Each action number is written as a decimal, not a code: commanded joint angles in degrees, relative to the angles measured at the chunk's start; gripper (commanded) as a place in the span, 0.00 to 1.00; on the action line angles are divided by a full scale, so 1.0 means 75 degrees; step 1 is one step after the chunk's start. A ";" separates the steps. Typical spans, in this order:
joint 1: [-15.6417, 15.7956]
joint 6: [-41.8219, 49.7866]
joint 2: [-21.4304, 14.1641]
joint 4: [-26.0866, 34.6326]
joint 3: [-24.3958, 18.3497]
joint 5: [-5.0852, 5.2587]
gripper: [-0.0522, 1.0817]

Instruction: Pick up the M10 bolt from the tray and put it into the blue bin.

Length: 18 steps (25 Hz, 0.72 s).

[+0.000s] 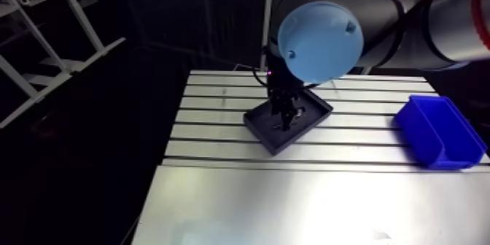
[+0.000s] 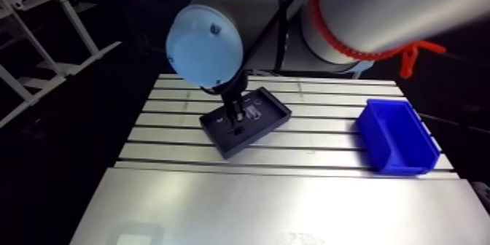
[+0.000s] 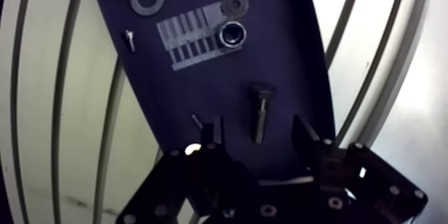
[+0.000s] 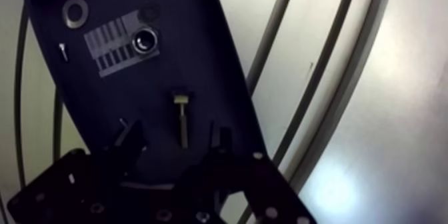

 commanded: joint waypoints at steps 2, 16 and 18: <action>-0.0002 0.0003 0.0029 -0.0140 0.0083 -0.0004 0.43; -0.0002 0.0003 0.0076 -0.0327 0.0154 -0.0168 0.50; -0.0002 0.0015 0.0076 -0.0327 0.0165 -0.0168 0.51</action>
